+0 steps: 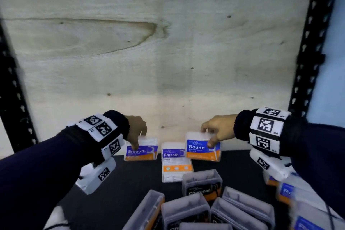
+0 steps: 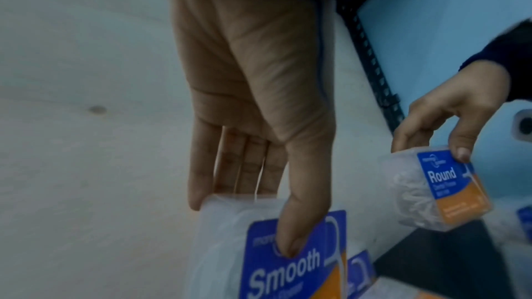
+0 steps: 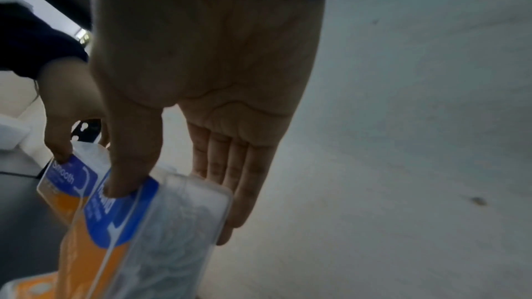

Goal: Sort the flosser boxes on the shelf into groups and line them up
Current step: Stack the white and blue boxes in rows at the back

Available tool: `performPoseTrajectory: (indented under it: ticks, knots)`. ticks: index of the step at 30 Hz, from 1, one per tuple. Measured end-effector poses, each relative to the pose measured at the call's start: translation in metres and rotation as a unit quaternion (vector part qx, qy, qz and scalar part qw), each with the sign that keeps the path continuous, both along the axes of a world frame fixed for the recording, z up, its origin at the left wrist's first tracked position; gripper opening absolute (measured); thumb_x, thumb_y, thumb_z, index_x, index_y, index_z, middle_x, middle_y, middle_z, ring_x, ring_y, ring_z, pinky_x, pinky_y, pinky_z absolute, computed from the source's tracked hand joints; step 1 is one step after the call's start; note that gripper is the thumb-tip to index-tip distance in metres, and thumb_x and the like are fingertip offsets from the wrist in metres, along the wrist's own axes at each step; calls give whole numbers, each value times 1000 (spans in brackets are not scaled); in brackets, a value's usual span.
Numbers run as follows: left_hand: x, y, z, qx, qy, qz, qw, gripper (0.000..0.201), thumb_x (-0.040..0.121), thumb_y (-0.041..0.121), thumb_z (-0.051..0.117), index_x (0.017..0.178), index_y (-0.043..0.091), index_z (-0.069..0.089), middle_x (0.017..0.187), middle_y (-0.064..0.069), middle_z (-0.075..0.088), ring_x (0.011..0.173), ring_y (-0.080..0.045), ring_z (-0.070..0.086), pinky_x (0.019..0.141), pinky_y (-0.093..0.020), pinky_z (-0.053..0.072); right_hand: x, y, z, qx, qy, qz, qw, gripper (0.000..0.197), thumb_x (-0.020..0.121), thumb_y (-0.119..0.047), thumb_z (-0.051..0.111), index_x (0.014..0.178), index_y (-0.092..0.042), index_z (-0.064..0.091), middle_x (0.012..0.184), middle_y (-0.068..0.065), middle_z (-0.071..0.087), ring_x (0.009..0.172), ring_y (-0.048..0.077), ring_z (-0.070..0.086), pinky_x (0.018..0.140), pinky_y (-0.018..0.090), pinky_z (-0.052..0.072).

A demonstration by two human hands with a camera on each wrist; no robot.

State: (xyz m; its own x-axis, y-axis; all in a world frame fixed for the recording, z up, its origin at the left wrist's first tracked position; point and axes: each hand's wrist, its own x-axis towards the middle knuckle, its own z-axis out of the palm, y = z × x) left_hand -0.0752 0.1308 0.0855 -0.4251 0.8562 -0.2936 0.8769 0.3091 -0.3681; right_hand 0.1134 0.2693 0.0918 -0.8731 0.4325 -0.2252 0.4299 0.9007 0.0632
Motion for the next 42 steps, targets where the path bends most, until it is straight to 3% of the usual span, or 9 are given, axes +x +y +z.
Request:
performPoseTrajectory:
  ticks: [7,13,18,22,25,31,36,39,42]
  knots:
    - [50,-26,28,91,-25,-43,995,43,85,29,64,123,11,62,118,-8,68,85,-14,51,63,-19,41,80,-37,34,11,77,-12,997,51,88,-30,61,134,-12,46,127,9,59,110,22,56,96,28,43]
    - [98,-34,36,140,-69,-88,984,42,85,28,64,125,16,60,98,3,63,84,-12,52,58,-9,37,165,-64,31,31,161,-55,985,44,82,-28,67,123,-15,56,111,0,62,92,15,56,78,19,42]
    - [128,-30,39,133,-78,-126,980,45,84,28,67,126,18,59,115,2,67,87,-11,52,58,-6,36,219,-63,-11,-1,170,-149,974,39,78,-29,71,113,-14,63,104,0,65,87,13,58,73,17,45]
    - [142,-27,42,133,-70,-140,979,43,83,29,67,124,16,60,116,-2,68,87,-11,53,57,-7,36,239,-59,-54,11,105,-213,971,42,80,-33,66,115,-12,63,112,4,63,99,18,58,83,25,44]
    - [149,-24,43,132,-66,-145,978,43,83,29,67,124,16,61,116,-1,68,87,-10,54,52,-5,36,241,-60,-77,7,85,-228,970,44,82,-37,60,120,-15,59,116,2,60,101,15,51,83,23,38]
    - [159,-18,39,119,-64,-153,979,43,82,28,68,123,16,61,115,-1,69,87,-10,54,45,-1,37,235,-60,-100,26,125,-227,965,55,86,-38,55,135,-17,43,136,3,44,128,18,42,103,23,34]
    - [167,-14,36,104,-72,-158,979,44,82,27,68,123,16,60,115,-1,69,87,-10,56,61,-12,43,229,-59,-108,44,114,-200,972,84,81,-43,61,147,-16,18,149,7,23,139,22,24,114,27,21]
    - [171,-12,37,93,-64,-162,980,45,82,29,68,124,16,60,115,-1,69,87,-11,57,82,-27,52,224,-53,-114,33,78,-208,975,100,78,-46,66,150,-14,3,159,10,5,147,26,8,119,33,11]
    - [173,-11,38,91,-60,-165,980,45,82,29,68,123,16,60,115,0,69,87,-11,56,86,-28,51,218,-42,-117,24,68,-215,974,103,78,-47,66,151,-15,0,160,11,1,148,26,5,120,35,9]
